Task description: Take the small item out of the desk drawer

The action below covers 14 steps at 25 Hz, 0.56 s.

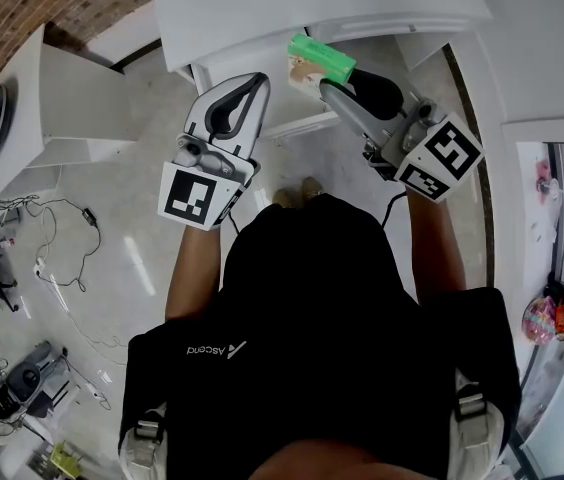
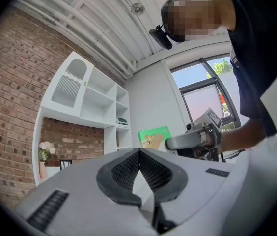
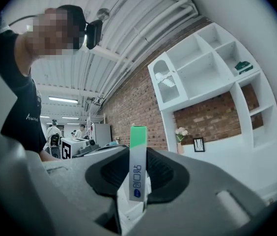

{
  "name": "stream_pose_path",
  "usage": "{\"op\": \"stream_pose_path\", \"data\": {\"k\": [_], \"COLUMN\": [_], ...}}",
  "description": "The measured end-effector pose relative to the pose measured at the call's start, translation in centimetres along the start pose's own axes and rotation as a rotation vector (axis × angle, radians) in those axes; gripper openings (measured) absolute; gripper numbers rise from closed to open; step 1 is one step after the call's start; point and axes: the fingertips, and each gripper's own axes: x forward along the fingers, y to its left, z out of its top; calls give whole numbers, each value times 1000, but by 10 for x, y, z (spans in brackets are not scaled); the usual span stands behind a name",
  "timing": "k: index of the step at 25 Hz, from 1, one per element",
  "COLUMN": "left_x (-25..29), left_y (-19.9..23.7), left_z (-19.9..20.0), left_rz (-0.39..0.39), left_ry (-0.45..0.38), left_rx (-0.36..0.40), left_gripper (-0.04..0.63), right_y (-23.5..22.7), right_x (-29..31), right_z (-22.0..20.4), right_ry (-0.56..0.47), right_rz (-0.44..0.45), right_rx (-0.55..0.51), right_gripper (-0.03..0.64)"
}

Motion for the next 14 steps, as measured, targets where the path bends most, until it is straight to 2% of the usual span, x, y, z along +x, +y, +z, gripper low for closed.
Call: {"op": "stream_pose_path", "data": {"k": [4,14], "left_x": [3,-2], "left_y": [0,3], "left_z": [9,3], "left_rz": [-7,8], "left_ry": [-39,-8], "left_rx": [-1,1], "left_gripper": [-2,-2], "right_y": [0,-1], "right_x": [-1,-1], "right_z": [0,2], "right_ry": [-3,-12], "right_rz": [7,12], "right_rx": [9,4], "right_gripper": [95,95]}}
